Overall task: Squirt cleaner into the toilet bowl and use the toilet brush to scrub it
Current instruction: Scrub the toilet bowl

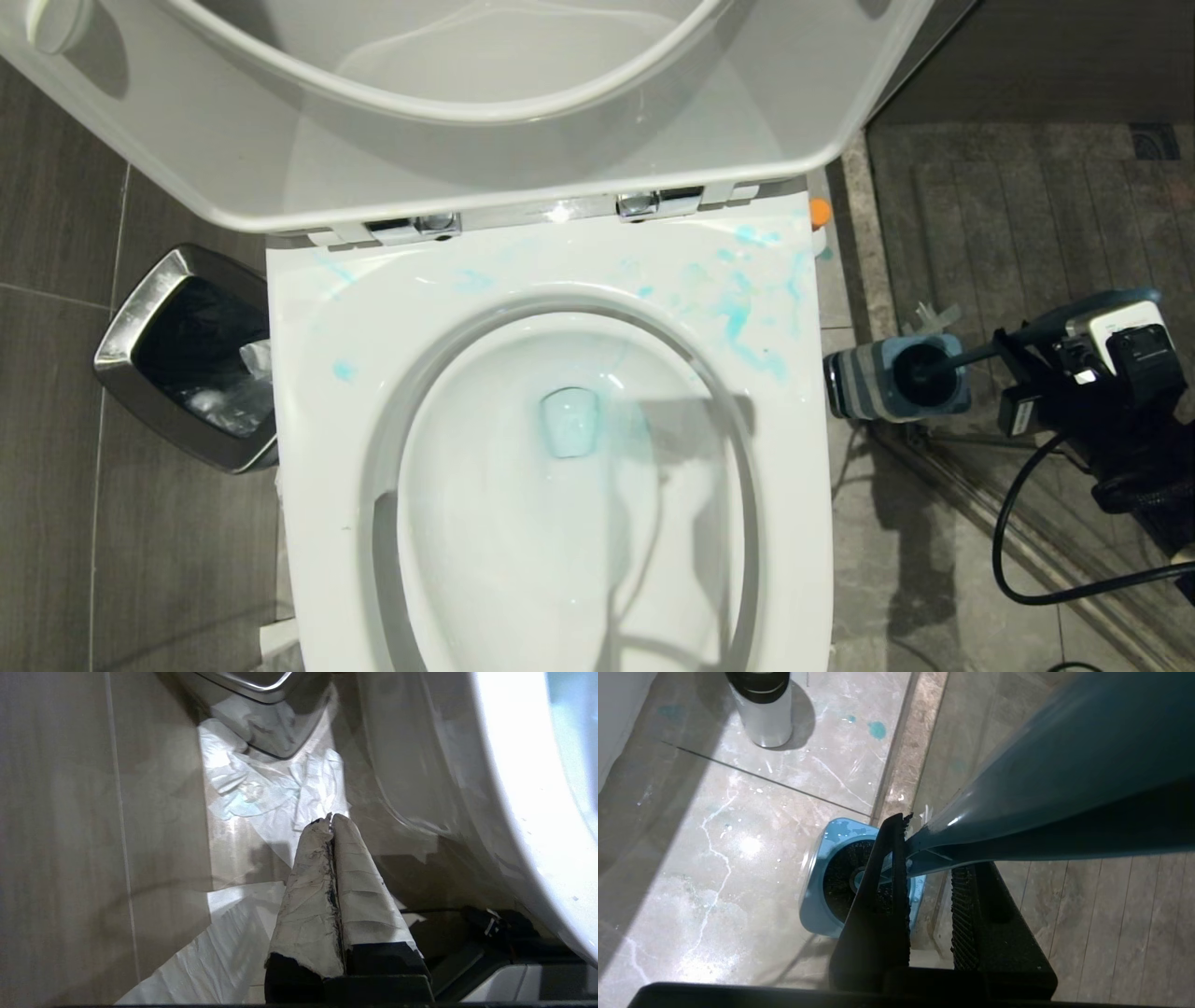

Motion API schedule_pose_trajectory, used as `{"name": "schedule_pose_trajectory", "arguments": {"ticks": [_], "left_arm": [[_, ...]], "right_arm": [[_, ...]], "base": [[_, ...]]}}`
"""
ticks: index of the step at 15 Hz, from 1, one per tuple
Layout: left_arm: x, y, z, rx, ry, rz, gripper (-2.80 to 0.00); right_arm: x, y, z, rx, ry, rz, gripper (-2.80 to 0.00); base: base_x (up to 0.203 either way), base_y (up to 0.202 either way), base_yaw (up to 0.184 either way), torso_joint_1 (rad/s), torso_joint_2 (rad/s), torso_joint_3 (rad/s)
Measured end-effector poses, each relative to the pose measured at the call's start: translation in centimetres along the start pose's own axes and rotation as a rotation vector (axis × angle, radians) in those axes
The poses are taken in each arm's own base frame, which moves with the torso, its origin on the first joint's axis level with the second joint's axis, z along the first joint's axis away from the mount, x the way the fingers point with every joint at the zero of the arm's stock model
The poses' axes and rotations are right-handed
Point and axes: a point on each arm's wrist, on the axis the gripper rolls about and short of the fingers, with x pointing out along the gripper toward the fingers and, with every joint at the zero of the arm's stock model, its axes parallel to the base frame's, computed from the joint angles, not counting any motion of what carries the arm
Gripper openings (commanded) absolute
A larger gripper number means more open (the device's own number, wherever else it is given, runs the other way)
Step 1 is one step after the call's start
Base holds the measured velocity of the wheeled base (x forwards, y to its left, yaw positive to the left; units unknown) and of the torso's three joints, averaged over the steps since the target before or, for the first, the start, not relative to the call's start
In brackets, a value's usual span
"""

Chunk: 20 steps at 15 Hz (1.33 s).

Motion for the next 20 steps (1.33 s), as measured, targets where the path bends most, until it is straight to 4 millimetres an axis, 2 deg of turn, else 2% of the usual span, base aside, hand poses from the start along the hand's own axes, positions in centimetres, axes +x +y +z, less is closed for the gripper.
{"name": "schedule_pose_trajectory", "arguments": {"ticks": [5, 9, 16, 20], "left_arm": [[0.0, 0.0, 0.0, 0.001, 0.001, 0.000, -2.80], [0.0, 0.0, 0.0, 0.001, 0.001, 0.000, -2.80], [0.0, 0.0, 0.0, 0.001, 0.000, 0.000, -2.80], [0.0, 0.0, 0.0, 0.000, 0.001, 0.000, -2.80]], "right_arm": [[-0.6, 0.0, -0.1, 0.029, 0.010, 0.003, -2.80], [-2.6, -0.3, 0.8, 0.032, -0.003, -0.009, -2.80], [-6.3, -2.2, 5.5, 0.060, -0.117, -0.039, -2.80], [-6.9, -4.5, 10.8, 0.149, -0.089, 0.001, -2.80]], "base": [[0.000, 0.000, 0.000, 0.000, 0.00, 0.000], [0.000, 0.000, 0.000, 0.000, 0.00, 0.000], [0.000, 0.000, 0.000, 0.000, 0.00, 0.000], [0.000, 0.000, 0.000, 0.000, 0.00, 0.000]]}}
